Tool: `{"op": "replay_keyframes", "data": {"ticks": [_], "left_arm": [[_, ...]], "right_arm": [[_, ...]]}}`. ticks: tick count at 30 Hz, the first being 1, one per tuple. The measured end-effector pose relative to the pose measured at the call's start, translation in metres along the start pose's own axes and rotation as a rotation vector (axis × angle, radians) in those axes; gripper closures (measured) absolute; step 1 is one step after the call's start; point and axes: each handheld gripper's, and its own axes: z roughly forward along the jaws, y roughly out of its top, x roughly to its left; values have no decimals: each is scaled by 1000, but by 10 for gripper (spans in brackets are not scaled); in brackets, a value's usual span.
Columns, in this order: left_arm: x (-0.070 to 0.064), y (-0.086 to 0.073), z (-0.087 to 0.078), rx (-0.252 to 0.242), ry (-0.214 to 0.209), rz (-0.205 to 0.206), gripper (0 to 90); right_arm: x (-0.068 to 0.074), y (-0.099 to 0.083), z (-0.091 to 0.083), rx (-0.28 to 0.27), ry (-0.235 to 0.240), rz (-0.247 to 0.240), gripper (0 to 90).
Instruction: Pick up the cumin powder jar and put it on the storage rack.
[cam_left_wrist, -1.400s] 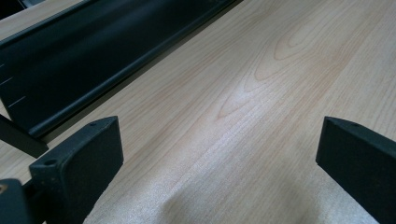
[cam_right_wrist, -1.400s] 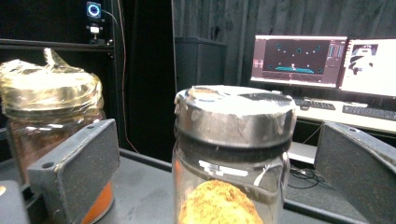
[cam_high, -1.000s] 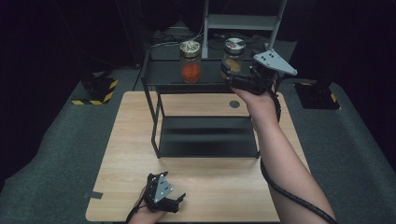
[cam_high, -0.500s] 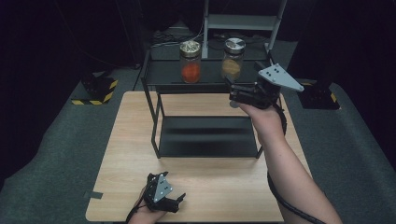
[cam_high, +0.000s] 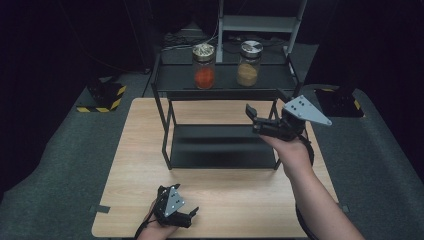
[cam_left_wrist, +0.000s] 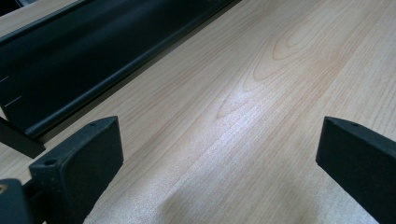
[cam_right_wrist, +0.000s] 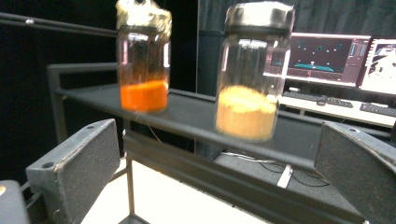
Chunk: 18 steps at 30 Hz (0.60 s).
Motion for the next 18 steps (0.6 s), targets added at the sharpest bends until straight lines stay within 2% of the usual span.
{"op": "replay_keyframes", "data": {"ticks": [9, 18], "left_arm": [[-1, 1, 1, 5, -1, 11, 10], [-1, 1, 1, 5, 2, 9, 10]], "right_arm": [[5, -27, -20, 34, 17, -32, 0], [8, -56, -39, 79, 19, -36, 0]]}}
